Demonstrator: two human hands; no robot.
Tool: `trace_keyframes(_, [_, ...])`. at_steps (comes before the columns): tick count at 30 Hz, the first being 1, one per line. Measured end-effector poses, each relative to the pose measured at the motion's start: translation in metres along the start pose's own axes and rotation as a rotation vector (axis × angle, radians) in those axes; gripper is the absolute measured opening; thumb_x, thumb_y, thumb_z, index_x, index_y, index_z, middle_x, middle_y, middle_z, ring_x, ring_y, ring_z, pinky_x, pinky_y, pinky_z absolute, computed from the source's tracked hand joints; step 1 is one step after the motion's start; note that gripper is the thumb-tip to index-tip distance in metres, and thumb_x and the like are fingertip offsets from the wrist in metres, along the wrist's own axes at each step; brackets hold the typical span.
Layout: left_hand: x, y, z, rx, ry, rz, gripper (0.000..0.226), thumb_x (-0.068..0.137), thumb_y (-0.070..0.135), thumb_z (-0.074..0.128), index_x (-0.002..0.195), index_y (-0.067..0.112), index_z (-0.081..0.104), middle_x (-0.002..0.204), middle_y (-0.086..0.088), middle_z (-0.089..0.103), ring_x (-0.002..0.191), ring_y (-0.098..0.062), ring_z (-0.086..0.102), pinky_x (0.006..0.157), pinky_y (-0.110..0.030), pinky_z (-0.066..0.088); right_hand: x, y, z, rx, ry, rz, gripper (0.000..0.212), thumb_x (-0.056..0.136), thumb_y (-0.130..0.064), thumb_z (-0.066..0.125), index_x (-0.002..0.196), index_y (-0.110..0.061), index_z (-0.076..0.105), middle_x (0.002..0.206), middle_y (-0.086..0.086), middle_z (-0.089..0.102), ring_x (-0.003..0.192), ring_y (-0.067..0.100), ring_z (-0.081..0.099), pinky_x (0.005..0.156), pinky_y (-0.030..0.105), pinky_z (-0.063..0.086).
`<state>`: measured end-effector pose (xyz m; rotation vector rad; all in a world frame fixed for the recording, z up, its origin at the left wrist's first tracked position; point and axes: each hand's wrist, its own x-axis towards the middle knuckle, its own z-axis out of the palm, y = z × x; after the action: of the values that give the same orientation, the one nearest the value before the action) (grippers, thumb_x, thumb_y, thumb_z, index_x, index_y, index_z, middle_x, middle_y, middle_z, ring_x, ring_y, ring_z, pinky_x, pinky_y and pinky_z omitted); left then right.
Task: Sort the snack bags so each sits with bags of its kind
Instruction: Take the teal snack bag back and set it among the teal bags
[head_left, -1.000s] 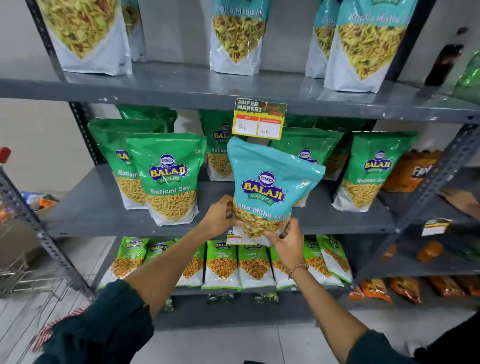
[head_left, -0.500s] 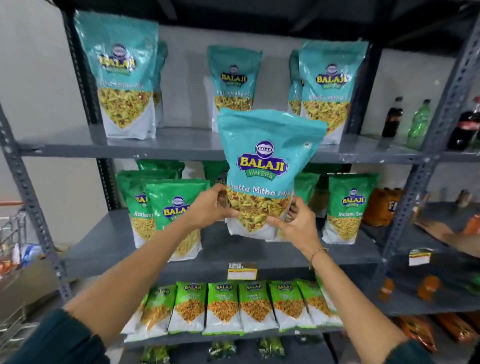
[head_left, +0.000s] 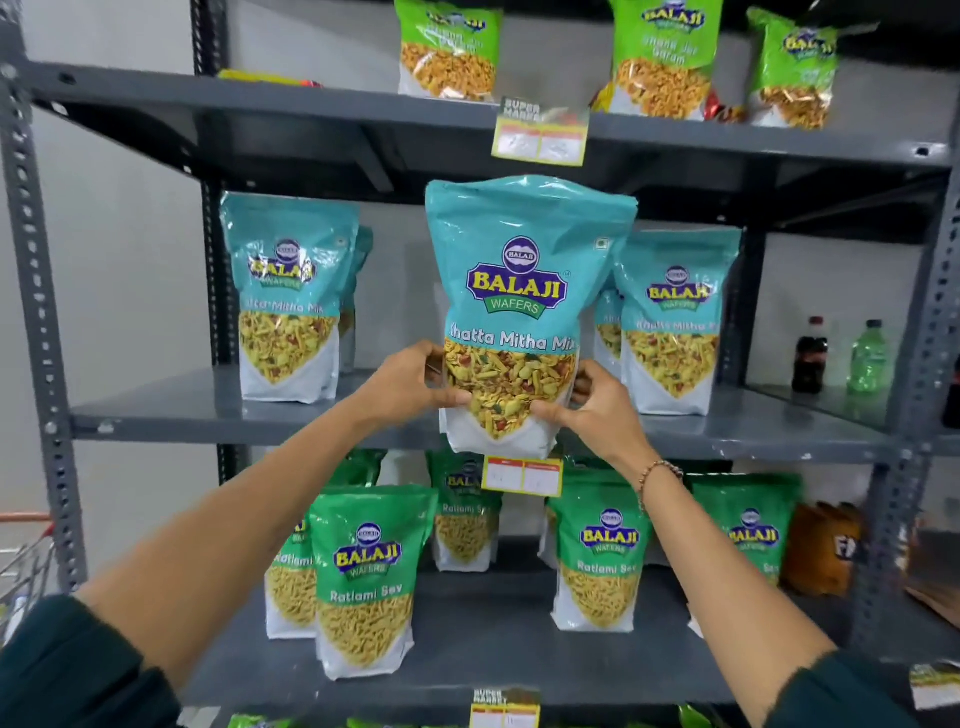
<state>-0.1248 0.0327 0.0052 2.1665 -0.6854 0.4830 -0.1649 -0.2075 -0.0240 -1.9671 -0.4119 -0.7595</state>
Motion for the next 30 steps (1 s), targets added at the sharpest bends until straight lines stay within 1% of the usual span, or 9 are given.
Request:
trace_keyframes(4, [0.029, -0.010, -0.004, -0.003, 0.013, -0.025, 0.063, 0.068, 0.033, 0.078, 0.118, 0.008, 0.049, 0.103, -0.003, 0.060, 0.095, -0.019, 0.056, 0.085, -0.030, 0.045, 0.037, 0.007, 0.005, -0.009, -0.040, 0.005, 0.059, 0.060, -0.035, 0.081, 0.106, -0.012, 0.051, 0.103, 0.000, 0.064, 0.097, 0.017, 0.061, 0.087, 0.030, 0.050])
trace_keyframes(5, [0.037, -0.014, -0.004, -0.003, 0.012, -0.030, 0.063, 0.068, 0.033, 0.078, 0.118, 0.009, 0.049, 0.102, -0.003, 0.059, 0.095, -0.019, 0.056, 0.085, -0.031, 0.046, 0.045, 0.012, 0.006, -0.009, -0.048, 0.014, 0.061, 0.059, -0.037, 0.081, 0.106, -0.013, 0.051, 0.103, 0.000, 0.064, 0.098, 0.018, 0.062, 0.089, 0.032, 0.051])
trace_keyframes(9, [0.065, -0.029, 0.004, 0.032, 0.018, -0.042, 0.061, 0.069, 0.033, 0.078, 0.117, 0.008, 0.049, 0.099, -0.003, 0.058, 0.091, -0.018, 0.055, 0.081, -0.029, 0.045, 0.073, 0.032, 0.013, 0.008, -0.075, 0.060, 0.081, 0.042, -0.059, 0.079, 0.106, -0.017, 0.052, 0.111, 0.005, 0.065, 0.103, 0.022, 0.062, 0.095, 0.044, 0.050])
trace_keyframes(13, [0.090, -0.045, 0.017, -0.012, 0.020, -0.063, 0.057, 0.071, 0.031, 0.077, 0.117, 0.011, 0.049, 0.106, -0.004, 0.060, 0.099, -0.019, 0.056, 0.084, -0.028, 0.044, 0.097, 0.052, 0.018, 0.025, -0.090, 0.101, 0.077, 0.045, -0.049, 0.079, 0.108, -0.014, 0.052, 0.110, 0.005, 0.065, 0.102, 0.021, 0.062, 0.095, 0.044, 0.050])
trace_keyframes(19, [0.114, -0.064, 0.034, -0.033, 0.049, -0.080, 0.057, 0.073, 0.029, 0.076, 0.119, 0.007, 0.051, 0.115, -0.008, 0.063, 0.103, -0.021, 0.059, 0.086, -0.029, 0.045, 0.128, 0.082, 0.023, 0.046, -0.136, 0.129, 0.050, 0.063, -0.026, 0.081, 0.102, -0.019, 0.051, 0.105, 0.000, 0.064, 0.103, 0.020, 0.061, 0.095, 0.043, 0.050])
trace_keyframes(22, [0.121, -0.068, 0.040, -0.011, 0.076, -0.076, 0.056, 0.075, 0.029, 0.074, 0.120, 0.006, 0.050, 0.115, -0.009, 0.062, 0.103, -0.021, 0.058, 0.088, -0.030, 0.045, 0.136, 0.088, 0.026, 0.074, -0.157, 0.130, 0.049, 0.065, -0.023, 0.080, 0.103, -0.016, 0.050, 0.099, -0.005, 0.064, 0.100, 0.017, 0.062, 0.088, 0.034, 0.053])
trace_keyframes(24, [0.124, -0.073, 0.043, -0.022, 0.087, -0.079, 0.054, 0.075, 0.029, 0.073, 0.119, 0.005, 0.052, 0.116, -0.011, 0.064, 0.104, -0.023, 0.059, 0.089, -0.030, 0.046, 0.141, 0.090, 0.026, 0.083, -0.195, 0.141, 0.055, 0.063, -0.028, 0.080, 0.106, -0.016, 0.049, 0.102, -0.004, 0.063, 0.102, 0.018, 0.061, 0.084, 0.030, 0.052])
trace_keyframes(27, [0.126, -0.079, 0.046, -0.042, 0.099, -0.090, 0.058, 0.075, 0.032, 0.073, 0.121, 0.006, 0.050, 0.118, -0.010, 0.064, 0.101, -0.020, 0.059, 0.087, -0.029, 0.045, 0.145, 0.093, 0.026, 0.066, -0.243, 0.158, 0.072, 0.050, -0.046, 0.080, 0.108, -0.021, 0.046, 0.113, 0.001, 0.063, 0.108, 0.018, 0.060, 0.096, 0.039, 0.049])
trace_keyframes(30, [0.126, -0.081, 0.048, -0.011, 0.101, -0.089, 0.061, 0.075, 0.036, 0.072, 0.123, 0.008, 0.048, 0.118, -0.008, 0.062, 0.100, -0.017, 0.056, 0.085, -0.029, 0.044, 0.147, 0.096, 0.025, 0.056, -0.264, 0.165, 0.083, 0.044, -0.055, 0.079, 0.112, -0.021, 0.045, 0.117, 0.001, 0.062, 0.110, 0.018, 0.059, 0.100, 0.045, 0.046])
